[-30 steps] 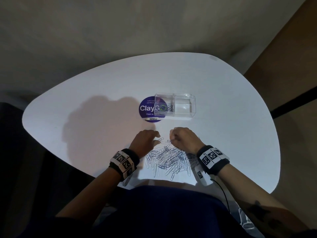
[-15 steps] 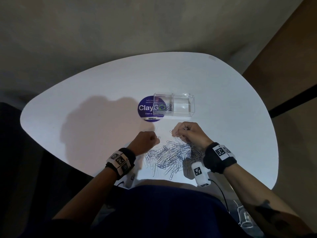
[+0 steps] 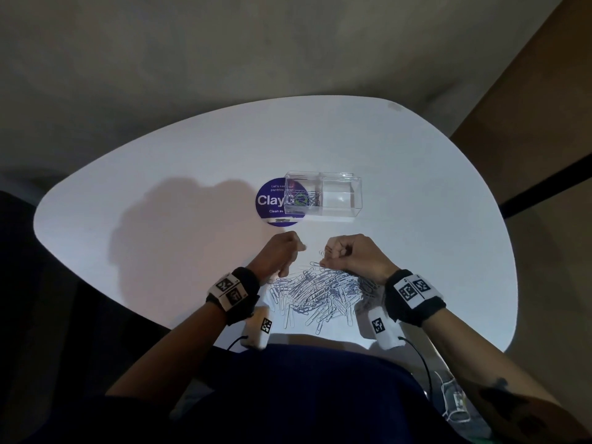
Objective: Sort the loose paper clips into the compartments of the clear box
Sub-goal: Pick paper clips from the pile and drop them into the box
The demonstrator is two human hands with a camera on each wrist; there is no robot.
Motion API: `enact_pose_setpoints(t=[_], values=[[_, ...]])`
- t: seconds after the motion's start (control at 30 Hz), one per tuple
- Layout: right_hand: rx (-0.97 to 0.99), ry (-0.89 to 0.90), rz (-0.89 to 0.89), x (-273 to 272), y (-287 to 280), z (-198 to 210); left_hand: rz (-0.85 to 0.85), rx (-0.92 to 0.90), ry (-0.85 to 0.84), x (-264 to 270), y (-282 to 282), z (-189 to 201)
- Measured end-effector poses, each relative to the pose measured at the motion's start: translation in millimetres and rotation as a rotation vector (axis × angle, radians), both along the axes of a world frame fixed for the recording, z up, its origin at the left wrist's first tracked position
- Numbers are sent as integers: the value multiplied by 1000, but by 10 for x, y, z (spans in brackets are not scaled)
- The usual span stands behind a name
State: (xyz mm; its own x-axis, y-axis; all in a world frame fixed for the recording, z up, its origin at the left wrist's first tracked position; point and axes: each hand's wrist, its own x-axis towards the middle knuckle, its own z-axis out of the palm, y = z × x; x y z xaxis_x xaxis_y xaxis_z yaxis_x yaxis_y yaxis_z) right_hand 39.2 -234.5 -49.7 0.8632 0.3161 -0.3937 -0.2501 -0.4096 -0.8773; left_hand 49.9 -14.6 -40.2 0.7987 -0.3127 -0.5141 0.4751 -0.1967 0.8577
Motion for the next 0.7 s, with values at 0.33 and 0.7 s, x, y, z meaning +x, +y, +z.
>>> enact_pose_setpoints(t=[0.33, 0.7], values=[[-616, -373, 361, -57, 25, -91, -514, 797, -736, -88, -156, -176], [-212, -197, 118, -34, -87, -4, -577, 753, -556, 4, 8, -228]])
